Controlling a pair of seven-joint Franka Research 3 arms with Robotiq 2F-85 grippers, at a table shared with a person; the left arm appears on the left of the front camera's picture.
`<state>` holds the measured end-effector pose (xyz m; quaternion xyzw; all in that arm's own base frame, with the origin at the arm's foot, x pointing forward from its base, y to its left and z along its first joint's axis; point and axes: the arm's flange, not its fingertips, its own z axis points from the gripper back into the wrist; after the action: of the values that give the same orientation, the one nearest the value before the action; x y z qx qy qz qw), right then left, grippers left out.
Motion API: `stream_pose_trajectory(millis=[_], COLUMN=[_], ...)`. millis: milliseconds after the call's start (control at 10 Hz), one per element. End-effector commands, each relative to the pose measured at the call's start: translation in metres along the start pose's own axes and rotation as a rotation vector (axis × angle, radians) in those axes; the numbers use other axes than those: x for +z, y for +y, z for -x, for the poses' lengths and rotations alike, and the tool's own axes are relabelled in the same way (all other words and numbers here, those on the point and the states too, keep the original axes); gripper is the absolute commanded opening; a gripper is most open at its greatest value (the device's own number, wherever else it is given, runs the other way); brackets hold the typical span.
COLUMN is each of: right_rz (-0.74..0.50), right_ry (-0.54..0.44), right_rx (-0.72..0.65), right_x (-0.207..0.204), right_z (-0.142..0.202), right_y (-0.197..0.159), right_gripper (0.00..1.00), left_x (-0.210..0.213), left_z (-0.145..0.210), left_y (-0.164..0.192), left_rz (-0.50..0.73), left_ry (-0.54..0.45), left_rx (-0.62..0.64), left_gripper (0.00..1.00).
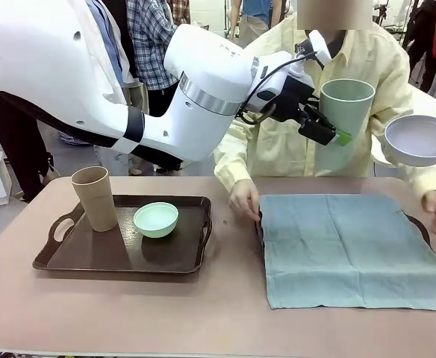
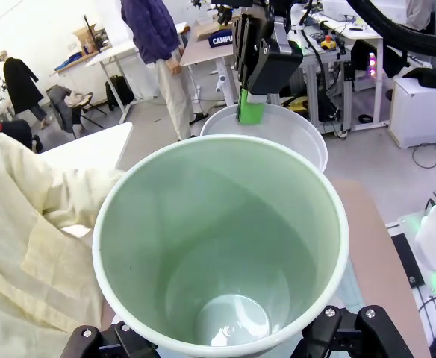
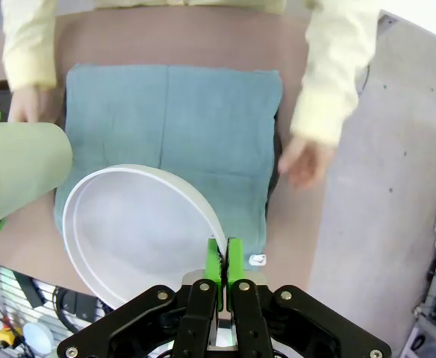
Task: Set up a tray with a mat and arrange the tableware.
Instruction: Place the Picnic Bowl and Reusable plastic cup back onto the Handle tray in front of the human's position.
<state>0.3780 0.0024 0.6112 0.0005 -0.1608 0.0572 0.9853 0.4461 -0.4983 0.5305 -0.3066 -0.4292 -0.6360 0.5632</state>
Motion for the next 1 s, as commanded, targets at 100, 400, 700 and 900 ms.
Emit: stream_pose_trajectory(millis=[100,400,700,900], right_rz=[0.003,0.003,0.003,0.003], right_ry=[-0.012,-0.012,-0.012,-0.012], right_rx=[0.009,0.009,0.009,0.009], right_x=[-0.0003,-0.0003,-0.0003,-0.0003], right_z=[-0.0006,-0.0006,-0.0006,-0.0006], right_y=[-0.001,-0.001,-0.001,-0.001], right_gripper=[0.0,0.0,0.0,0.0], left_x=[-0.0006,-0.0006,-0.0006,-0.0006], left_z=[-0.0025,-0.0025,-0.0025,-0.0025], left_y=[0.0037,0.0037,0.0037,0.0037], left_rz=[0.008,0.008,0.008,0.008], left_ry=[-0.023,-0.023,-0.023,-0.023], left_rx=[-0.017,-0.017,-0.017,-0.017], left_gripper=[0.29,0.29,0.29,0.29])
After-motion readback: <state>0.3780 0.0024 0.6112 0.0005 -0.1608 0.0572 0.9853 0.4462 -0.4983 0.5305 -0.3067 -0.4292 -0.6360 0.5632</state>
